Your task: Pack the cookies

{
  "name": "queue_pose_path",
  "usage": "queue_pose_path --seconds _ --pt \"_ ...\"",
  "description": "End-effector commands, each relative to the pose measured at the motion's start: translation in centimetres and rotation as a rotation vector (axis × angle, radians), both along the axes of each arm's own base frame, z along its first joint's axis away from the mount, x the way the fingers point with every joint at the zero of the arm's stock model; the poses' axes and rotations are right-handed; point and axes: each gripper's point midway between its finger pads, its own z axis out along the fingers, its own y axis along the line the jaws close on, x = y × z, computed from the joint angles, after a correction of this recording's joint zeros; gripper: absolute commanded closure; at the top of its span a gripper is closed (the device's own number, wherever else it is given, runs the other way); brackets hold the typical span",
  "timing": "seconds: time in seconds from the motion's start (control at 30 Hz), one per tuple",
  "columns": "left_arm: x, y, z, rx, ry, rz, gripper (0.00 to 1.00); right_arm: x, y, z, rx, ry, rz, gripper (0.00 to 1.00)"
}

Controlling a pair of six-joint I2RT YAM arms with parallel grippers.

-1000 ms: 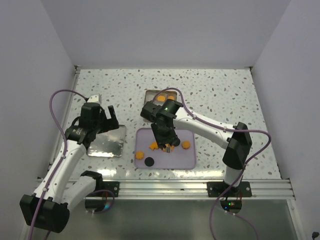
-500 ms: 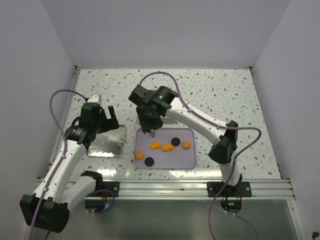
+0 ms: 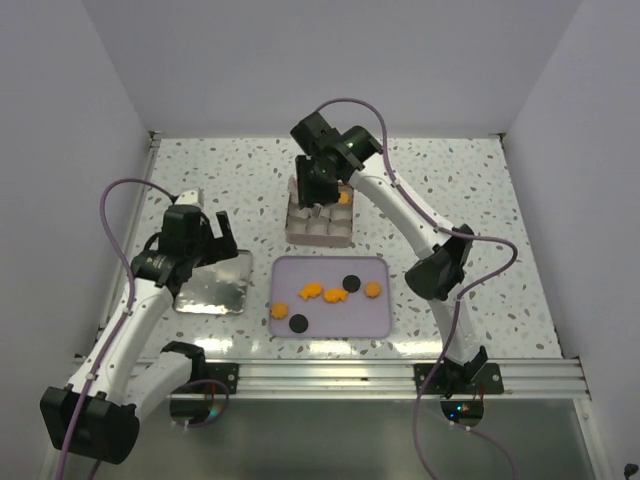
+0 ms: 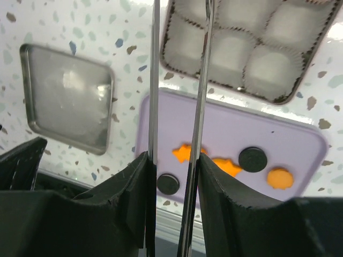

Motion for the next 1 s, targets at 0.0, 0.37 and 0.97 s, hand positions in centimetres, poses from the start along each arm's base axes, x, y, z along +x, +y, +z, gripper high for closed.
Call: queue_pose_path --seconds 0.0,0.37,0.97 --pt "0.8 0.1 0.4 0.007 -0.03 0.004 0.0 1.2 -0.3 1.4 0.039 -0.031 0.02 0.59" --pt "0.8 0.3 -0.1 0.017 -0.011 0.02 0.0 5.0 0.9 -1.5 0.085 -0.02 -0.002 0.59" --pt "0.9 0.3 -0.9 0.024 0.026 0.02 0.0 8.6 -0.3 -2.6 0.104 -0.045 -0.062 0.47"
